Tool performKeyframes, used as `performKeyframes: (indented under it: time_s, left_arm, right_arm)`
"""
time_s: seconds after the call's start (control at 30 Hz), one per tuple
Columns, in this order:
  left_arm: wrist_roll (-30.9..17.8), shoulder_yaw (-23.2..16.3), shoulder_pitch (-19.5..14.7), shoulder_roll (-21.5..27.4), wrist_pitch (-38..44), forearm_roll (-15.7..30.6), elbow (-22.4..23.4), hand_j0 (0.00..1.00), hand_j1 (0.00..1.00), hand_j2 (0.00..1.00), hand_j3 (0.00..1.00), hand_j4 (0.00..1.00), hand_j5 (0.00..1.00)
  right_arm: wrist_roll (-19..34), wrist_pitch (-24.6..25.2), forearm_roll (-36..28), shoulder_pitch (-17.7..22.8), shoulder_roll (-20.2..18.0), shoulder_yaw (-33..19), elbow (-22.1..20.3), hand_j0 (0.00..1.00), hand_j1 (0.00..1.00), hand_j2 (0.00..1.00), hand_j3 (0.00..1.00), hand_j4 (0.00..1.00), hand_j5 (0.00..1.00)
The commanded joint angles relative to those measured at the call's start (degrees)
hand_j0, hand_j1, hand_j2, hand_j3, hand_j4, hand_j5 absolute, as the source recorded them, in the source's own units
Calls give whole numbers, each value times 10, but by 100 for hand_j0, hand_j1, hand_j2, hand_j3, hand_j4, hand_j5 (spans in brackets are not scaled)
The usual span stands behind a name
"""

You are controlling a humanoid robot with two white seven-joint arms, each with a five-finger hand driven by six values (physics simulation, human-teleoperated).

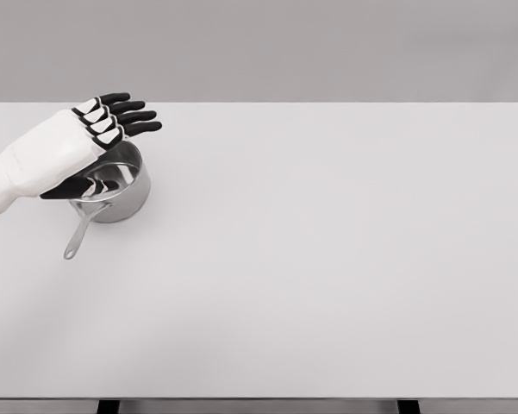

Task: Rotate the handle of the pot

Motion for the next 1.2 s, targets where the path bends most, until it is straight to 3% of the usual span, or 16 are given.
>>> performKeyframes:
  time_s: [0.0,0.07,0.17,0.37,0.43,0.6,0.87,1.17]
  left_arm:
    - [0,0,0,1,0,2,0,100,100,100,100,100,100]
    - [0,-1,2,1,0,1,0,100,100,100,100,100,100]
    - [-1,2,21,-1,0,-41,1,100,100,100,100,100,100]
    - [-1,7,43,1,0,-59,2,100,100,100,100,100,100]
    - [-1,17,46,-23,0,-63,7,100,100,100,100,100,100]
    - [0,14,58,-41,0,-57,2,100,100,100,100,100,100]
    - [-1,16,124,-51,0,-45,1,100,100,100,100,100,100]
    - [0,15,120,-58,0,-53,1,100,100,100,100,100,100]
  right_arm:
    - [0,-1,0,0,0,0,-1,100,100,100,100,100,100]
    - [0,1,-1,1,0,0,1,100,100,100,100,100,100]
    - [0,1,0,1,0,0,1,100,100,100,100,100,100]
    - [0,1,0,1,0,0,0,100,100,100,100,100,100]
    - [0,1,0,1,0,0,1,100,100,100,100,100,100]
    - [0,1,0,1,0,0,0,100,100,100,100,100,100]
    - [0,1,0,1,0,0,0,100,100,100,100,100,100]
    - [0,1,0,1,0,0,0,100,100,100,100,100,100]
